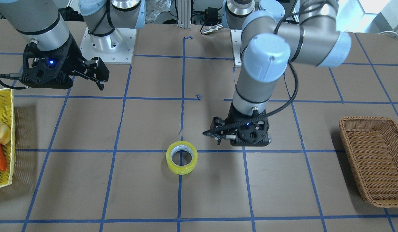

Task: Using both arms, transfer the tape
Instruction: 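Retract the right gripper while the left gripper reaches toward the tape roll, then lower the left gripper onto the tape roll rim and close it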

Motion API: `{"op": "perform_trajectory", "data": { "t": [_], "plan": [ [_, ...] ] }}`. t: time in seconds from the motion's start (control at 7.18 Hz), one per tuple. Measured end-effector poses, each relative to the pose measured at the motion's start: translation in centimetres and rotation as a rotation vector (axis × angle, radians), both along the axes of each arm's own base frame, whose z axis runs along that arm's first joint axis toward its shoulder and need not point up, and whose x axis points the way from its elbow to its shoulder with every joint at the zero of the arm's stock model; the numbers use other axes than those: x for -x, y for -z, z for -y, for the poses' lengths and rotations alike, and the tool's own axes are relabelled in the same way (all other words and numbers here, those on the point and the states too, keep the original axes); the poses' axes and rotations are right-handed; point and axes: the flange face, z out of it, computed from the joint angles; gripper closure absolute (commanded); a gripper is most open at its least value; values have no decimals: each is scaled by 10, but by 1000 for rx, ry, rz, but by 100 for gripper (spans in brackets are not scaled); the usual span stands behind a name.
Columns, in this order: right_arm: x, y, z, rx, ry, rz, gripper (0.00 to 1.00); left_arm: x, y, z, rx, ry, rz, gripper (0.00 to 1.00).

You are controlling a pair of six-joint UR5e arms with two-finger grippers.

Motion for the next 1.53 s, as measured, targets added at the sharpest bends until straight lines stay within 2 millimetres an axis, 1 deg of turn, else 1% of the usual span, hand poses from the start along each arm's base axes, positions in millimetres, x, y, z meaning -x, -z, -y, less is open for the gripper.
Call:
{"op": "perform_trajectory", "data": {
  "t": [0.14,0.28,0.42,0.56,0.7,0.84,0.98,1.11,1.25,1.39,1.53],
  "plan": [
    [1,0,-1,0,0,-4,0,24,43,11,9,11,-27,0],
    [1,-1,-1,0,0,-6,0,42,80,17,6,23,-46,2],
    [1,-1,-2,0,1,-8,0,57,109,20,0,37,-62,2],
    [1,-1,-2,0,2,-8,0,67,130,19,-11,47,-68,2],
    [1,0,-3,0,4,-9,0,74,147,15,-32,58,-67,2],
    [1,0,-3,0,4,-10,0,78,157,10,-48,70,-63,1],
    [1,0,-3,-1,4,-14,0,79,159,6,-53,79,-62,1],
    [2,1,-3,-3,3,-25,0,80,156,3,-51,84,-63,1],
    [3,1,-3,-4,1,-39,0,80,154,2,-48,86,-63,9],
    [5,1,-3,-4,-1,-52,0,80,155,2,-51,88,-61,36],
    [5,1,-3,-4,-3,-57,0,80,158,-1,-58,89,-59,90]
  ]
}}
